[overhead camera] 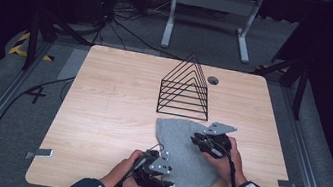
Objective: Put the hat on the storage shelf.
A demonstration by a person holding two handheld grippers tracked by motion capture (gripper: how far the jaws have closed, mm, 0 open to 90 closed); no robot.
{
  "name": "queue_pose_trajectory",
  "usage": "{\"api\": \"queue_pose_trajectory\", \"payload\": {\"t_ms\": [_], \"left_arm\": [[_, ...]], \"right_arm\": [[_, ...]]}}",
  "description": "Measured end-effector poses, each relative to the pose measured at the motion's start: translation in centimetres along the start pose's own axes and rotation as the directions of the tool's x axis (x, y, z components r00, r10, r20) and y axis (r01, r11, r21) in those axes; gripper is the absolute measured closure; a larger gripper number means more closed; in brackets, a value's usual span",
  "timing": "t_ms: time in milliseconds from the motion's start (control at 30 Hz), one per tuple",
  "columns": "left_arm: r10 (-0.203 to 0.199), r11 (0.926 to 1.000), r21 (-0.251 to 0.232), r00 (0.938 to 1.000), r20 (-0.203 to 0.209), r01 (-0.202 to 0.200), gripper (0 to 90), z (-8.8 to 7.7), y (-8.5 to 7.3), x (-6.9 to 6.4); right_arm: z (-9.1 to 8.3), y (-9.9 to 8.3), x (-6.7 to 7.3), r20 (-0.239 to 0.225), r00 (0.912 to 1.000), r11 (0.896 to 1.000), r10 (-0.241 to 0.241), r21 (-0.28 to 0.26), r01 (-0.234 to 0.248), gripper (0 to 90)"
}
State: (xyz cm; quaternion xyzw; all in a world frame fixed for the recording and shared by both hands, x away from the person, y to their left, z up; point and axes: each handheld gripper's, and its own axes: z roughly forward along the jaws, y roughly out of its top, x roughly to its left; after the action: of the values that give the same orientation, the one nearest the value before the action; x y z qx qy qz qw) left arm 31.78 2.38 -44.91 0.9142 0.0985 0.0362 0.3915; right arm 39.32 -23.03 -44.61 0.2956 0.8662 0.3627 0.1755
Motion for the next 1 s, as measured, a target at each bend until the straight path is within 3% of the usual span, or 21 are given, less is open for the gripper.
{"api": "queue_pose_trajectory", "payload": {"t_ms": [67, 133, 167, 233, 300, 333, 367, 433, 600, 667, 733, 867, 933, 1000], "left_arm": [[-0.009, 0.9997, -0.024, 0.9990, -0.043, 0.008, 48.2, -0.7, 0.2, 1.1], [-0.021, 0.9990, -0.041, 0.9975, -0.068, 0.019, 47.7, -1.2, 0.3, 2.3], [-0.021, 0.9990, -0.041, 0.9975, -0.068, 0.019, 47.7, -1.2, 0.3, 2.3], [-0.061, 0.9956, -0.077, 0.9935, -0.096, 0.054, 48.7, -1.6, 0.3, 4.1], [-0.056, 0.9961, -0.073, 0.9931, -0.103, 0.049, 50.7, -1.6, 0.3, 4.8], [-0.084, 0.9933, -0.088, 0.9899, -0.114, 0.074, 52.2, -1.4, 0.3, 6.0], [-0.084, 0.9933, -0.088, 0.9899, -0.114, 0.074, 52.9, -1.4, 0.3, 6.0], [-0.084, 0.9949, -0.068, 0.9866, -0.140, 0.075, 53.0, -1.1, 0.4, 7.6], [-0.139, 0.9889, -0.075, 0.9738, -0.179, 0.128, 54.3, -0.2, 0.3, 10.0], [-0.143, 0.9892, -0.061, 0.9684, -0.205, 0.133, 55.2, 0.3, 0.1, 10.6], [-0.147, 0.9891, -0.034, 0.9669, -0.208, 0.143, 55.4, 1.0, -0.1, 11.0], [-0.144, 0.9885, 0.014, 0.9680, -0.205, 0.150, 54.8, 1.6, -0.5, 11.2], [-0.160, 0.9864, 0.002, 0.9657, -0.204, 0.164, 54.8, 1.7, -0.6, 11.1], [-0.147, 0.9877, 0.021, 0.9660, -0.213, 0.155, 54.7, 1.6, -0.4, 10.8]], "right_arm": [[-1.1, -0.9, 0.3, -0.003, 1.0000, 1.000, -0.004, 0.002, 0.004, 76.8], [-1.9, -1.6, 0.6, -0.001, 1.0000, 1.000, -0.001, 0.001, 0.001, 76.8], [-2.3, -1.8, 0.9, 0.001, 1.0000, 1.000, -0.002, 0.000, 0.002, 76.8], [-3.0, -2.3, 1.5, -0.013, 0.9999, 1.000, 0.003, -0.002, -0.003, 76.9], [-3.5, -2.7, 2.3, -0.029, 0.9996, 1.000, -0.006, 0.001, 0.006, 76.9], [-3.6, -2.9, 2.8, -0.034, 0.9994, 1.000, -0.010, 0.004, 0.010, 76.9], [-3.7, -3.1, 3.2, -0.034, 0.9992, 1.000, -0.019, 0.009, 0.020, 77.1], [-3.9, -3.3, 4.2, -0.032, 0.9988, 0.999, -0.037, 0.024, 0.038, 78.1], [-4.5, -3.5, 6.3, -0.070, 0.9956, 0.998, -0.063, 0.026, 0.065, 81.4], [-4.6, -3.6, 6.8, -0.081, 0.9936, 0.996, -0.078, 0.032, 0.081, 82.2], [-4.7, -3.6, 7.3, -0.111, 0.9906, 0.996, -0.080, 0.030, 0.084, 82.9], [-4.4, -3.8, 7.7, -0.126, 0.9876, 0.994, -0.093, 0.048, 0.100, 82.9], [-4.4, -3.9, 7.6, -0.126, 0.9878, 0.994, -0.092, 0.052, 0.099, 82.8], [-4.2, -4.1, 7.3, -0.119, 0.9896, 0.993, -0.081, 0.071, 0.090, 82.6]]}}
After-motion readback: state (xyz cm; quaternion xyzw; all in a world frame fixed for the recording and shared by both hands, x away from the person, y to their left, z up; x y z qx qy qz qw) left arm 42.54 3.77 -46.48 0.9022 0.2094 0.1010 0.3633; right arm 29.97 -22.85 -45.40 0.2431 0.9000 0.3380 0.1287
